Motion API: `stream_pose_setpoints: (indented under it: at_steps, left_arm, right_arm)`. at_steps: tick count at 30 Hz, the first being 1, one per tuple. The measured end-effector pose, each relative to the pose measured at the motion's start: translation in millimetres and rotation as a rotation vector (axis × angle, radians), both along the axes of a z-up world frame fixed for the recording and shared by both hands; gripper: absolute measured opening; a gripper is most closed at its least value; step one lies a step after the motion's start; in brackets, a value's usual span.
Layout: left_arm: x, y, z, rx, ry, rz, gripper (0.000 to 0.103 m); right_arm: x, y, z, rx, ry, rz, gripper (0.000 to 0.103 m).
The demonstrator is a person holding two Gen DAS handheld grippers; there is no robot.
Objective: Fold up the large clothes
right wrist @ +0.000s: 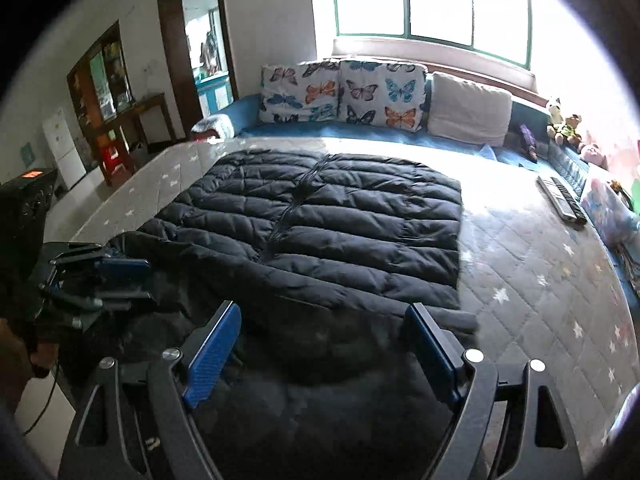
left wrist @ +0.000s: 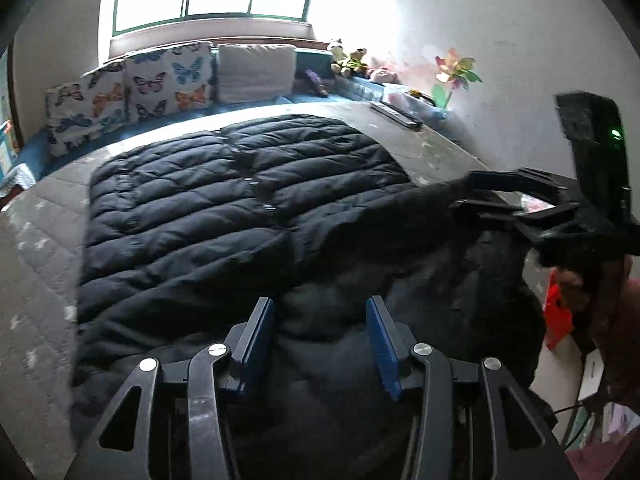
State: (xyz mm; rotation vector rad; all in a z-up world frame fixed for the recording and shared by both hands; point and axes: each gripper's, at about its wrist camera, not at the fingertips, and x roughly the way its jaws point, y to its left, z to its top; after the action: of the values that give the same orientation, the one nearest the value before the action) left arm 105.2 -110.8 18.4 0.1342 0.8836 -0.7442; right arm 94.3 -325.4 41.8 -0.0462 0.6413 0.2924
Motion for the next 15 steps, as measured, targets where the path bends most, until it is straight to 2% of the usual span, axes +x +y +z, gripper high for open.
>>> stream_pose_setpoints:
  at_steps: [10,13,15]
  left_arm:
    - [10,-42,-24,0.003,0.051,-0.061,0.051]
    - [9,-48,-28,0.022,0.042,-0.071,0.051]
    - [8,-49,-30,0.029,0.039,-0.075,0.051]
  right_arm:
    - [20,3,-37,-0.092,0.089,-0.020,0.089]
    - [12,0,-34,-0.106,0.088,-0.019,0.082]
    - [3,-5,-22,-0.079,0.073,-0.021,0.081]
